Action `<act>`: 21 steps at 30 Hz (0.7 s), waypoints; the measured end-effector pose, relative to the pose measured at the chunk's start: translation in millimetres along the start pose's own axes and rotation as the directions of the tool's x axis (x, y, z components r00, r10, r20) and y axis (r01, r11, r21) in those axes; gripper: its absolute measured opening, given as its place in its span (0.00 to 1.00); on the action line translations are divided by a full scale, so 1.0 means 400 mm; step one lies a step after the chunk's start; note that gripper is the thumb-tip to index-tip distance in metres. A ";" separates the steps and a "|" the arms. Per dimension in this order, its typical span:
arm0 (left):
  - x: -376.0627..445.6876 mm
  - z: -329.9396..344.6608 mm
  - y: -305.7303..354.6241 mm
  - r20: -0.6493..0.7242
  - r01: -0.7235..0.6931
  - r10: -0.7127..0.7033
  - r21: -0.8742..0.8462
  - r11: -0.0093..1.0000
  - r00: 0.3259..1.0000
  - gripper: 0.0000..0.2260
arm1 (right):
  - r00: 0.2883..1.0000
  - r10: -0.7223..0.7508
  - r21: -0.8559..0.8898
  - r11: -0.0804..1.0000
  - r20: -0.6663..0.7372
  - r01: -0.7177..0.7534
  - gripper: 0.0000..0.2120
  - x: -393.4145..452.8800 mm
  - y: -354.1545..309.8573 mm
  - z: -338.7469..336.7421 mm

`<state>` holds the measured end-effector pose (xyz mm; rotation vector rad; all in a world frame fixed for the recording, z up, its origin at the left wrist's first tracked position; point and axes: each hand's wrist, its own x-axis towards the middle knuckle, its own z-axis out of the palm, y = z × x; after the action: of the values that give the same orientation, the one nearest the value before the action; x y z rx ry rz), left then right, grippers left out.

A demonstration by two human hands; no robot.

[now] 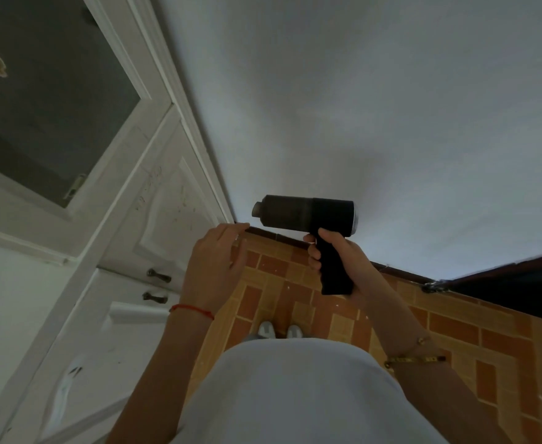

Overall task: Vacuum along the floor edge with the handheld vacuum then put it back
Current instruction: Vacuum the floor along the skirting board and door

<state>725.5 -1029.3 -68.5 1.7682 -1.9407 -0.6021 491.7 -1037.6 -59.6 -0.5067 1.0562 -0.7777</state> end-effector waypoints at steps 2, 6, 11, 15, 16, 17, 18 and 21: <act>0.007 0.011 -0.003 -0.011 0.012 -0.012 -0.005 1.000 1.000 0.15 | 1.000 0.010 -0.002 1.000 -0.015 -0.010 0.19 0.015 -0.004 -0.006; 0.029 0.040 -0.014 -0.017 0.054 -0.054 0.024 0.998 0.998 0.15 | 0.997 0.042 -0.031 0.999 -0.069 -0.044 0.16 0.058 -0.013 -0.028; 0.072 0.104 -0.054 -0.026 0.098 -0.097 0.068 0.993 0.995 0.20 | 0.991 0.060 -0.073 0.995 -0.118 -0.069 0.09 0.135 -0.014 -0.062; 0.101 0.216 -0.133 -0.082 0.075 -0.070 0.067 0.995 0.994 0.19 | 0.979 0.053 -0.114 0.991 -0.197 -0.076 0.06 0.222 0.011 -0.095; 0.108 0.248 -0.158 -0.071 0.088 -0.083 0.060 0.994 0.994 0.20 | 0.973 0.046 -0.136 0.988 -0.224 -0.077 0.05 0.252 0.025 -0.109; 0.116 0.283 -0.186 -0.050 0.102 -0.099 0.058 0.993 0.994 0.20 | 0.968 0.035 -0.164 0.983 -0.249 -0.078 0.05 0.284 0.042 -0.123; 0.123 0.320 -0.218 -0.031 0.115 -0.114 0.058 0.992 0.993 0.19 | 0.964 0.027 -0.193 0.978 -0.266 -0.081 0.05 0.320 0.061 -0.138; 0.145 0.442 -0.323 -0.006 0.135 -0.135 0.064 0.989 0.991 0.16 | 0.953 0.027 -0.269 0.957 -0.302 -0.112 0.04 0.432 0.137 -0.188</act>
<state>719.9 -1094.4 -285.6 1.9512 -1.8688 -0.5890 487.9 -1136.8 -229.0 -0.6041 1.4707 -0.6530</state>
